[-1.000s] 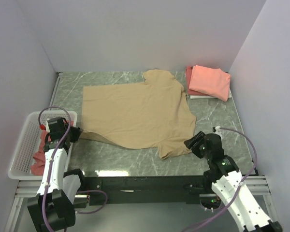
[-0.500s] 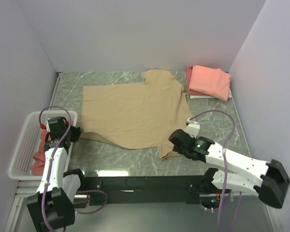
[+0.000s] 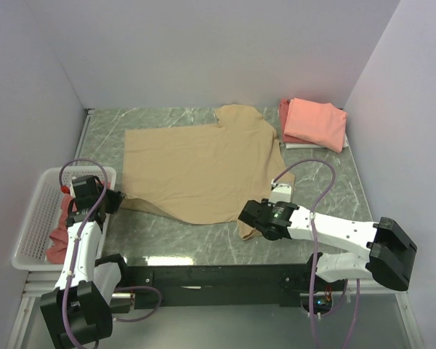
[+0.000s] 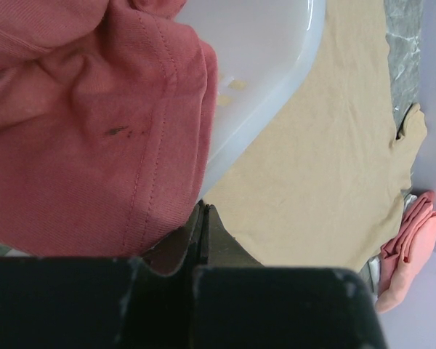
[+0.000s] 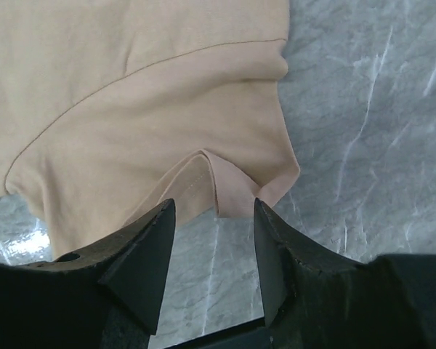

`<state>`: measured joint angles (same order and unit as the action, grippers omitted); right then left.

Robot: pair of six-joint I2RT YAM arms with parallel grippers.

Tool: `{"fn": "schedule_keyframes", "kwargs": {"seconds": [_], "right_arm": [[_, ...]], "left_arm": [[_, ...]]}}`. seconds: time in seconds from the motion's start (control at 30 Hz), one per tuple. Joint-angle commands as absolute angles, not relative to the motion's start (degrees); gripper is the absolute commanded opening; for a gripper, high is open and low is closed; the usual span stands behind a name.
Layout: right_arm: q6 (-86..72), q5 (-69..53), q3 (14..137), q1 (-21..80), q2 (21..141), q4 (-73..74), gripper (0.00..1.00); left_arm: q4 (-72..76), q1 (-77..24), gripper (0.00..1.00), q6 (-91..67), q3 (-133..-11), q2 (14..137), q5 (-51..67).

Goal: Fold and stack the t-shirts
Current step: Fold the tshirt

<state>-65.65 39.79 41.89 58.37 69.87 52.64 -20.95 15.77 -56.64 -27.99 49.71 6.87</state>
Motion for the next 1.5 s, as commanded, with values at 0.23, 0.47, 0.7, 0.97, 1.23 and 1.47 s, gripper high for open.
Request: {"fn": "schedule_keyframes", "kwargs": {"seconds": [0.23, 0.47, 0.7, 0.97, 1.23, 1.47], "right_arm": [[-67.59, 42.45, 41.84, 57.75, 69.70, 50.45, 0.53], [-63.99, 39.73, 38.94, 53.62, 67.68, 45.71, 0.53], [-63.72, 37.88, 37.09, 53.35, 66.62, 43.51, 0.46], [-62.67, 37.35, 37.61, 53.26, 62.41, 45.52, 0.00], [-60.12, 33.23, 39.72, 53.35, 53.45, 47.99, 0.00], [-60.73, 28.04, 41.56, 57.56, 48.96, 46.14, 0.00]], "left_arm": [[-20.48, 16.08, 0.01, -55.46, -27.42, 50.27, 7.91], [-20.92, 16.08, 0.01, -55.28, -27.33, 49.75, 7.82], [-22.50, 16.00, 0.01, -54.93, -28.04, 49.40, 6.51], [-25.57, 16.00, 0.01, -56.60, -28.30, 46.94, 2.82], [-30.85, 16.00, 0.01, -60.63, -28.56, 42.02, -4.83], [-32.87, 15.91, 0.01, -62.23, -29.09, 40.87, -8.43]]}}
